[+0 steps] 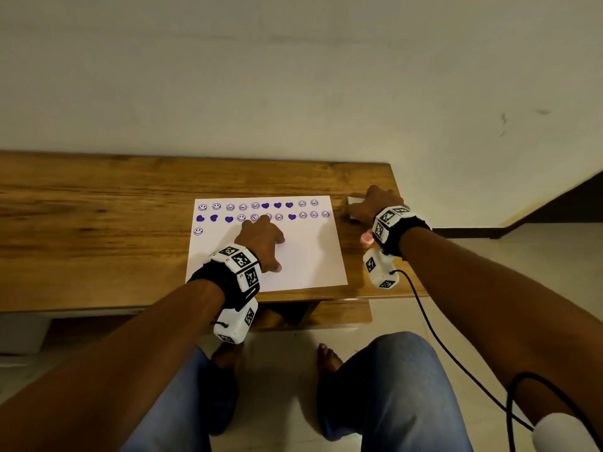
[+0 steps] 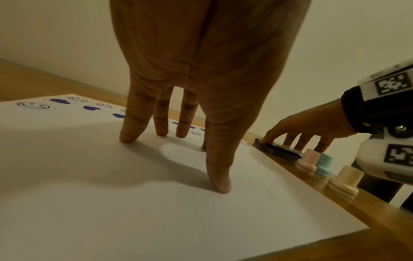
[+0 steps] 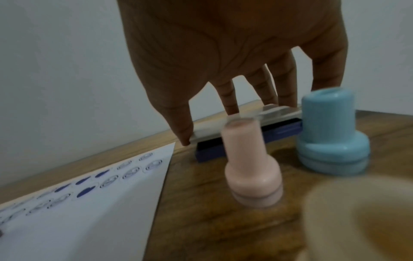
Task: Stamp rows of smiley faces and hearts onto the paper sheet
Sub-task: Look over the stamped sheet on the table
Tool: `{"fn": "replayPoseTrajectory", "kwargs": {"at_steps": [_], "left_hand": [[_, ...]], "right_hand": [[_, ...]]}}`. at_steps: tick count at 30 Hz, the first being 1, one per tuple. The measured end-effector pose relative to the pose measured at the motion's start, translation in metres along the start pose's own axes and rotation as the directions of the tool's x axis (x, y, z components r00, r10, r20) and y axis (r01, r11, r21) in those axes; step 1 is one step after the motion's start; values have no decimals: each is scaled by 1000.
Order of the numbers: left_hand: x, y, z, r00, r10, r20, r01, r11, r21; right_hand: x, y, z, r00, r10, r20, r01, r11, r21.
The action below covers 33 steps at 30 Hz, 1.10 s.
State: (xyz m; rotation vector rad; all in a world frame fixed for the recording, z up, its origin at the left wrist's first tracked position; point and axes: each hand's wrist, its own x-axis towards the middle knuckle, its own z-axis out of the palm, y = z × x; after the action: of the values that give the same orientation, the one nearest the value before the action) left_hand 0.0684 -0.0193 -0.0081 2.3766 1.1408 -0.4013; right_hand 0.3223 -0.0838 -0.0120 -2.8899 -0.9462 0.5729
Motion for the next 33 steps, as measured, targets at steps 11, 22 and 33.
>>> {"fn": "replayPoseTrajectory", "kwargs": {"at_steps": [11, 22, 33], "left_hand": [[2, -2, -7, 1000, 7, -16, -7, 1000, -22], [10, -5, 4, 999, 34, 11, -34, 999, -2], [5, 1, 0, 999, 53, -11, -54, 999, -11]], "right_hand": [[3, -94, -26, 978, -206, -28, 208, 973, 98], [36, -145, 31, 984, -169, -57, 168, 986, -6], [5, -107, -13, 977, -185, -103, 195, 976, 102]]}}
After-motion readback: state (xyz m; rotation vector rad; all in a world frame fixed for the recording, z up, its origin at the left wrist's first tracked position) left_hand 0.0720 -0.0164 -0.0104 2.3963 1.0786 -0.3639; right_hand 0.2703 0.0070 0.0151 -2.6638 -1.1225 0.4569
